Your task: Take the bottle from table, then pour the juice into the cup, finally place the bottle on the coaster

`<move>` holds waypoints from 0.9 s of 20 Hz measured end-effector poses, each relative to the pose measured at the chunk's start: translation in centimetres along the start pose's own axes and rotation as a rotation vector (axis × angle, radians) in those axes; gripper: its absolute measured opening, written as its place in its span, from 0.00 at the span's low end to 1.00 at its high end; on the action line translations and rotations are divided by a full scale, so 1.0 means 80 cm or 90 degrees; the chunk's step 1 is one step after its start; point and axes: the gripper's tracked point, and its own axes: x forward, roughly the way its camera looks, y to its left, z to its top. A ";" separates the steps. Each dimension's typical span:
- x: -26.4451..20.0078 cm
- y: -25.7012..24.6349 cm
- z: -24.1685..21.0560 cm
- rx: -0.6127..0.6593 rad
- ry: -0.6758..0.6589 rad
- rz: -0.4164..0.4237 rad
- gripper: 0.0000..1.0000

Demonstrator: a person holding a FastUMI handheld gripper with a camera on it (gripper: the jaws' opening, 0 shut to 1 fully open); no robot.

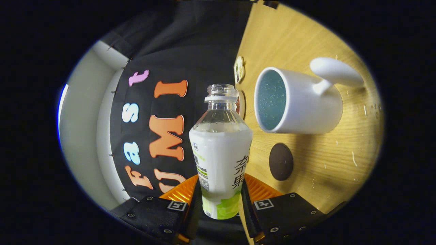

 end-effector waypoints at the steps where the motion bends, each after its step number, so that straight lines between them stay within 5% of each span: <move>1: 0.002 0.006 -0.002 -0.041 0.004 0.011 0.57; 10: 0.004 0.059 -0.019 -0.489 0.027 0.071 0.57; 18: 0.038 0.053 -0.010 -0.785 -0.003 0.015 0.57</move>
